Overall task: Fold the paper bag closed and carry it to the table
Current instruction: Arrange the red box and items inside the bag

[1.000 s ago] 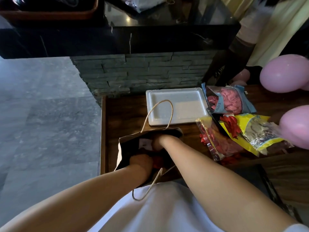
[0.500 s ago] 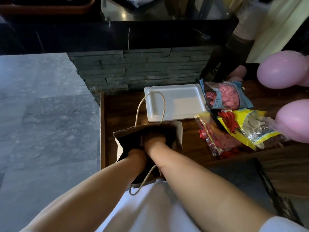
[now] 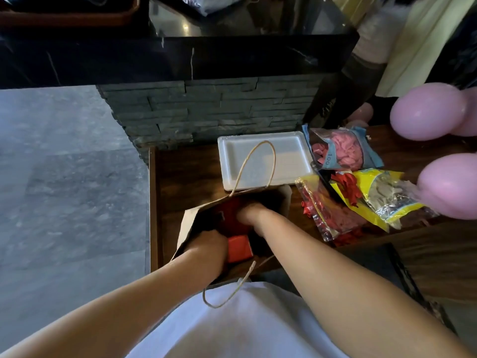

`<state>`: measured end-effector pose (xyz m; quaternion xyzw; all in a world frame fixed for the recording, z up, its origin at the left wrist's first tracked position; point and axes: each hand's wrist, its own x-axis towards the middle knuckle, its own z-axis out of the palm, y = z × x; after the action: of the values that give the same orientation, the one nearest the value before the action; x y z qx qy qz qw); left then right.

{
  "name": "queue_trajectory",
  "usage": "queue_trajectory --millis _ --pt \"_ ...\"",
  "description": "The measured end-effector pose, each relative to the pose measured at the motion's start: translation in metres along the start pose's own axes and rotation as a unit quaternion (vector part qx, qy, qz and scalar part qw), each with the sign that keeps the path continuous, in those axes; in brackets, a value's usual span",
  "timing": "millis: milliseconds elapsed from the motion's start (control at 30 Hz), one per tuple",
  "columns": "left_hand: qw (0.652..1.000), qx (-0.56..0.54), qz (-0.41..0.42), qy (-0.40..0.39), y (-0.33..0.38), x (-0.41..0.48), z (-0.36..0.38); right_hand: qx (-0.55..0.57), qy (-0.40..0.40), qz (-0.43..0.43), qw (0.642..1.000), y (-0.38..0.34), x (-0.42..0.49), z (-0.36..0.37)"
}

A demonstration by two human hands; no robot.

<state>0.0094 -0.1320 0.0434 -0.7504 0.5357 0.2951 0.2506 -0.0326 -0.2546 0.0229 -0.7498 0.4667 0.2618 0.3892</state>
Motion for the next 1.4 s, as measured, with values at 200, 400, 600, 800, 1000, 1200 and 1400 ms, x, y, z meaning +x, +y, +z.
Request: queue_trajectory --millis 200,400,600,800,1000,1200,1400 --pt "0.998 -0.048 0.002 0.044 -0.011 -0.027 0.003 0.099 -0.018 0.014 0.995 -0.011 -0.003 0.005" --pt "0.989 -0.118 -0.047 0.076 -0.026 -0.032 -0.001 0.097 -0.062 0.055 0.992 -0.007 0.004 0.020" --pt "0.976 -0.180 -0.083 0.088 -0.044 -0.029 -0.004 -0.004 -0.078 0.064 0.995 0.000 -0.004 0.015" --pt "0.964 -0.232 -0.086 0.094 -0.048 -0.025 -0.012 -0.015 -0.081 0.104 0.991 0.021 -0.007 0.010" --pt "0.962 -0.218 -0.107 0.121 -0.043 -0.021 -0.011 0.077 -0.057 0.101 0.990 0.007 -0.011 0.018" --pt "0.929 -0.340 -0.065 0.133 -0.048 -0.015 -0.010 0.334 -0.005 0.096 0.938 0.009 -0.024 -0.005" --pt "0.747 -0.654 -0.044 0.111 -0.050 -0.014 -0.011 0.511 -0.090 0.025 0.854 0.032 -0.044 -0.020"
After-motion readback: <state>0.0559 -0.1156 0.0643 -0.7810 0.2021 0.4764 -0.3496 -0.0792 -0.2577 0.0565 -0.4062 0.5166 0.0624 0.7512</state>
